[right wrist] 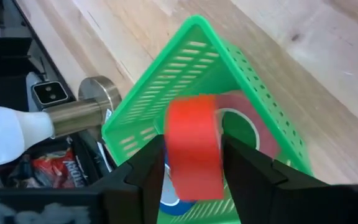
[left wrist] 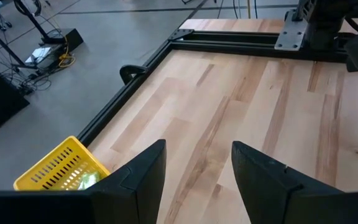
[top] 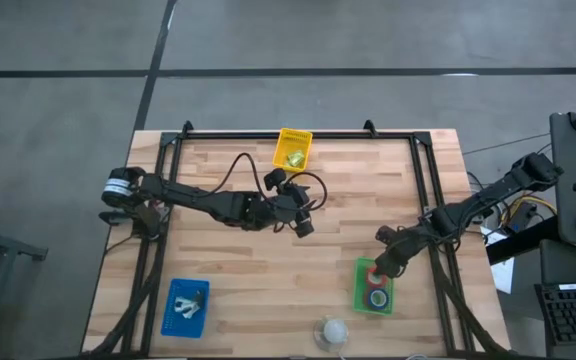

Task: Pick and place Stapler, Stapler remover, tape
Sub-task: Put the red tape into the green bin

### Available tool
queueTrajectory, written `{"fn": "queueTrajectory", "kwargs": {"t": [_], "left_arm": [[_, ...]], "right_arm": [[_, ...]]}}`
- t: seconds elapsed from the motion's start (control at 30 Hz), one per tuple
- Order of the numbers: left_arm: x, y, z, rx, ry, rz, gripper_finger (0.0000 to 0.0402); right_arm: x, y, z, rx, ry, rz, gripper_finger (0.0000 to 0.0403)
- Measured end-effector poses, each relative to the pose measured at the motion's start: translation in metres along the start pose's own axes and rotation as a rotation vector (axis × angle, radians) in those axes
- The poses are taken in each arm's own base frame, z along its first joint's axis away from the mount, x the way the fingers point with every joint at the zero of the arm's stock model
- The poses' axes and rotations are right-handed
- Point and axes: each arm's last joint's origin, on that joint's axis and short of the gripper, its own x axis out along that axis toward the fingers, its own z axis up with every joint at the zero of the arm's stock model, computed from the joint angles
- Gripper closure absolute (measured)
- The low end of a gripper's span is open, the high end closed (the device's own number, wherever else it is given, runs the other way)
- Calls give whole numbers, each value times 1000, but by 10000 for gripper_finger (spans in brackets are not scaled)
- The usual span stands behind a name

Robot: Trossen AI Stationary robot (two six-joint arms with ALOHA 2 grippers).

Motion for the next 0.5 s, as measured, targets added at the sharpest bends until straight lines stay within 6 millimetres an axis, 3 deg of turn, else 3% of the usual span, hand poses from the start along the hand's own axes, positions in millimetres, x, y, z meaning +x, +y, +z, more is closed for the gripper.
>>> {"fn": "queueTrajectory", "kwargs": {"t": [0.23, 0.5], "left_arm": [[0, 0, 0, -1, 0, 0, 216], [0, 0, 0, -8, 1, -1, 216]], "right_arm": [[0, 0, -1, -21, 17, 3, 219], [-7, -9, -3, -40, 33, -69, 216]]}}
